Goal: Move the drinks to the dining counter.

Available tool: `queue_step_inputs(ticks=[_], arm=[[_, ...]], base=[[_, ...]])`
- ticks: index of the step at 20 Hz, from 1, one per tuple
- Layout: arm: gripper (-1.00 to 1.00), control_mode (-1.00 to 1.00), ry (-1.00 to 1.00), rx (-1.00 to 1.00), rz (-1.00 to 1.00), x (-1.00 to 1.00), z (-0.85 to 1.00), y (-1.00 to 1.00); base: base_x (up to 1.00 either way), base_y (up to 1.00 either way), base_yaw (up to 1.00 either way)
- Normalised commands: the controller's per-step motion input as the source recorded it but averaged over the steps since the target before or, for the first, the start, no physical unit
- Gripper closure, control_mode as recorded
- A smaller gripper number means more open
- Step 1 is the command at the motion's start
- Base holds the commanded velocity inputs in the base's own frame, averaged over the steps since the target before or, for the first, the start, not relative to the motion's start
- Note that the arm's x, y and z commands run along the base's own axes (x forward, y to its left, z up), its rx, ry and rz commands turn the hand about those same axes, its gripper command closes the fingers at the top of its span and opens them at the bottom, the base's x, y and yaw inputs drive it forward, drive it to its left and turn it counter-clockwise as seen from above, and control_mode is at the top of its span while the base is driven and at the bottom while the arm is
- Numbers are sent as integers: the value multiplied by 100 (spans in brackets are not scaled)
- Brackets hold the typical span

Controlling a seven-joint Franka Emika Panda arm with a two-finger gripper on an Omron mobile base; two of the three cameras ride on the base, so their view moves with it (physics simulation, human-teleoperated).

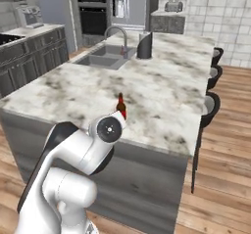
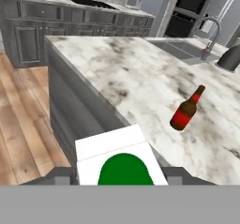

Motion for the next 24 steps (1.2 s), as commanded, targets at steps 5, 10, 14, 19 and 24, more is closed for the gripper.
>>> queue_step_inputs(ticks=[5, 10, 14, 19, 24], arm=[[100, 100, 0, 0, 0, 0, 0, 0], [100, 100, 0, 0, 0, 0, 0, 0], [100, 100, 0, 0, 0, 0, 0, 0], [100, 100, 0, 0, 0, 0, 0, 0], [100, 100, 0, 0, 0, 0, 0, 0]], base=[[0, -23, -21], [21, -1, -16], [50, 0, -14], [70, 0, -11], [58, 0, -9]])
